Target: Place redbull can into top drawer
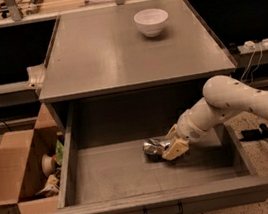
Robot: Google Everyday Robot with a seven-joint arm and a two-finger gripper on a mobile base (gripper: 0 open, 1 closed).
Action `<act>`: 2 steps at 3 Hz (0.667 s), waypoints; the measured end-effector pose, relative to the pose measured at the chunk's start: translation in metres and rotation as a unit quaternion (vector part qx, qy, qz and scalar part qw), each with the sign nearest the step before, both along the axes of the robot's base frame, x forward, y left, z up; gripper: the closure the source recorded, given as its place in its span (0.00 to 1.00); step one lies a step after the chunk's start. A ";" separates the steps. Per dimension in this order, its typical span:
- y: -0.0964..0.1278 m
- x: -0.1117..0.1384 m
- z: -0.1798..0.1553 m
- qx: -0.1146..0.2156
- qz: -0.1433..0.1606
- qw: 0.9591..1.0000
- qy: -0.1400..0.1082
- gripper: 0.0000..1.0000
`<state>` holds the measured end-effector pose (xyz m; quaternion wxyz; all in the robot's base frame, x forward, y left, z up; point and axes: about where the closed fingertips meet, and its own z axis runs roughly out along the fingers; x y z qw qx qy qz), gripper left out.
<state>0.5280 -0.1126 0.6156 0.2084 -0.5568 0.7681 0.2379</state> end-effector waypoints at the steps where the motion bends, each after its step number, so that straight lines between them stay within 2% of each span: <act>1: 0.001 0.004 -0.003 0.014 -0.006 1.000 0.003 0.62; 2: 0.002 0.006 -0.004 0.028 -0.012 1.000 0.004 0.31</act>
Offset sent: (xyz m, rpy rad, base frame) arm 0.0101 -0.0016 -0.0025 0.0706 0.0032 -0.0389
